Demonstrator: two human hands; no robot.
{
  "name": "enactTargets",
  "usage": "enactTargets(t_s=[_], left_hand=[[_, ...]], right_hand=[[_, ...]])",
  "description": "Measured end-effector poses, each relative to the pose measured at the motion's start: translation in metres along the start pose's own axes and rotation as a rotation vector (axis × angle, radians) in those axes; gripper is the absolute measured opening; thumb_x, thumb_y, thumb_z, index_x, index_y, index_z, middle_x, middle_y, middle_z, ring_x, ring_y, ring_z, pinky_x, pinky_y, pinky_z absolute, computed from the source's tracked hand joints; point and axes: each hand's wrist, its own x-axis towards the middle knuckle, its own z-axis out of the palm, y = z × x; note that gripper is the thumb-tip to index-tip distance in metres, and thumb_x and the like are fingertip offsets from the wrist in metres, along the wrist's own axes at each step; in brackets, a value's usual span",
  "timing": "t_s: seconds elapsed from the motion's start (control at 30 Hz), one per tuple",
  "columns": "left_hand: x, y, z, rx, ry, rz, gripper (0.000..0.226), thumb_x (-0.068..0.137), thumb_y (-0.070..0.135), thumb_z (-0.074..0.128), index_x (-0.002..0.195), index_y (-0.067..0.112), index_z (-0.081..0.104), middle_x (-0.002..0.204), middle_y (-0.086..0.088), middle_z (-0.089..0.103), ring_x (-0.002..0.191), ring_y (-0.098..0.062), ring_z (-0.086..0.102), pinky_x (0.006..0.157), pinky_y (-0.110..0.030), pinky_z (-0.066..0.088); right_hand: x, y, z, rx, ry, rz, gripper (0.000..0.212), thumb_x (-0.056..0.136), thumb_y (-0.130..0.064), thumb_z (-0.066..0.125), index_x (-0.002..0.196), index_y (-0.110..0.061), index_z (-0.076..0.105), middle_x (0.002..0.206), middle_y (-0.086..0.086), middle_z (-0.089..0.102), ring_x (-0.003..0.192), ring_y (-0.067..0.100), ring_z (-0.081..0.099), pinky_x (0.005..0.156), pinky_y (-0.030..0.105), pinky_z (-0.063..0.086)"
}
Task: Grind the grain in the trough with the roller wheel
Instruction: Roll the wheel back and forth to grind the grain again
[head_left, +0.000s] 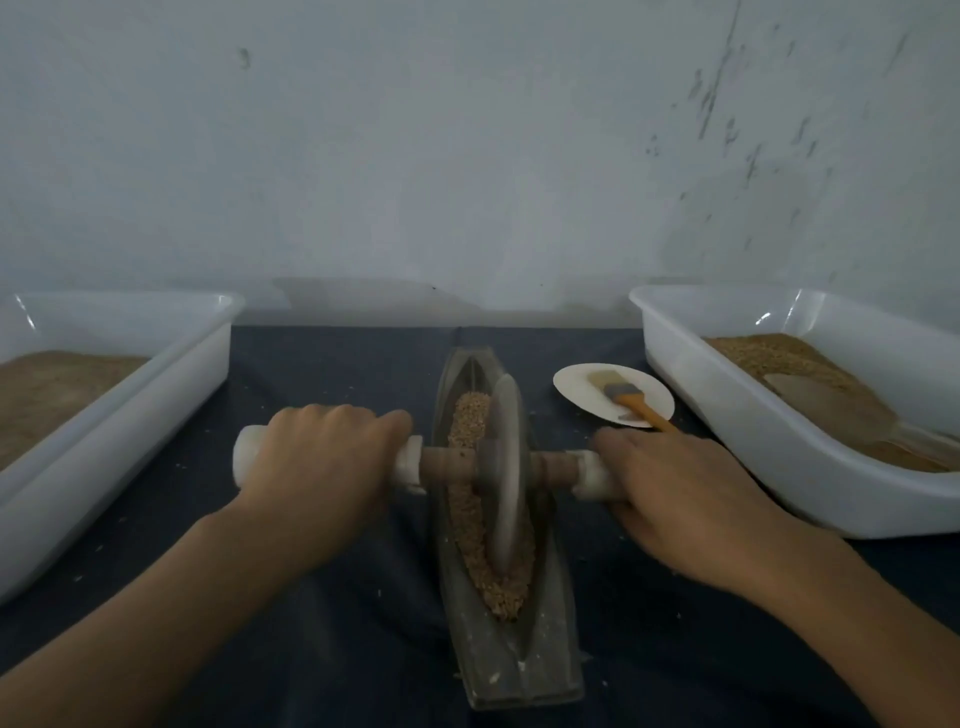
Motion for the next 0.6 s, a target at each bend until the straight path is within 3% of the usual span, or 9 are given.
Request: enactTargets(t_s=[0.13, 0.2, 0.27, 0.33, 0.43, 0.6], left_hand=[[-0.003, 0.005, -0.005, -0.012, -0.039, -0.011, 0.033, 0.077, 0.041, 0.062, 0.075, 0.034, 0.029, 0.063, 0.012, 0.041, 0.057, -0.011, 0.041, 0.054, -0.029, 0.027], [0.010, 0.005, 0.002, -0.073, -0.085, -0.066, 0.024, 0.081, 0.039, 0.059, 0.079, 0.033, 0.036, 0.069, 0.011, 0.047, 0.063, -0.014, 0.047, 0.060, -0.030, 0.034], [0.026, 0.003, 0.013, -0.071, -0.071, -0.110, 0.020, 0.082, 0.036, 0.057, 0.080, 0.031, 0.039, 0.071, 0.009, 0.049, 0.065, -0.017, 0.048, 0.060, -0.031, 0.035], [0.045, 0.001, 0.024, -0.035, -0.023, -0.124, 0.021, 0.083, 0.032, 0.058, 0.079, 0.030, 0.038, 0.073, 0.007, 0.053, 0.066, -0.020, 0.053, 0.058, -0.032, 0.034], [0.069, -0.001, 0.028, -0.016, -0.002, -0.120, 0.018, 0.082, 0.029, 0.061, 0.082, 0.027, 0.042, 0.079, 0.005, 0.058, 0.073, -0.021, 0.059, 0.060, -0.032, 0.035], [0.055, 0.003, 0.015, 0.002, -0.007, -0.069, 0.024, 0.082, 0.028, 0.059, 0.079, 0.028, 0.036, 0.070, 0.008, 0.046, 0.063, -0.019, 0.044, 0.057, -0.032, 0.032]], right_hand=[[-0.009, -0.010, -0.002, -0.034, 0.031, 0.072, 0.036, 0.082, -0.046, 0.062, 0.090, -0.038, 0.028, 0.077, -0.013, 0.041, 0.059, 0.003, 0.035, 0.048, 0.019, 0.019], [0.010, -0.011, 0.005, -0.107, 0.092, 0.118, 0.032, 0.079, -0.049, 0.064, 0.088, -0.036, 0.036, 0.071, -0.010, 0.043, 0.054, 0.005, 0.028, 0.045, 0.023, 0.016], [0.038, -0.005, 0.017, -0.125, 0.120, 0.141, 0.025, 0.080, -0.049, 0.062, 0.087, -0.032, 0.046, 0.072, -0.007, 0.050, 0.056, 0.011, 0.036, 0.048, 0.027, 0.019], [0.067, 0.006, 0.032, -0.116, 0.146, 0.147, 0.029, 0.081, -0.047, 0.060, 0.074, -0.028, 0.040, 0.071, -0.005, 0.055, 0.060, 0.017, 0.047, 0.055, 0.028, 0.025], [0.093, 0.016, 0.044, -0.066, 0.163, 0.182, 0.037, 0.080, -0.047, 0.056, 0.064, -0.028, 0.029, 0.068, -0.005, 0.053, 0.059, 0.018, 0.049, 0.052, 0.028, 0.032], [0.061, 0.010, 0.041, -0.001, 0.132, 0.157, 0.018, 0.083, -0.048, 0.057, 0.083, -0.032, 0.049, 0.078, -0.004, 0.056, 0.066, 0.016, 0.047, 0.054, 0.030, 0.035]])
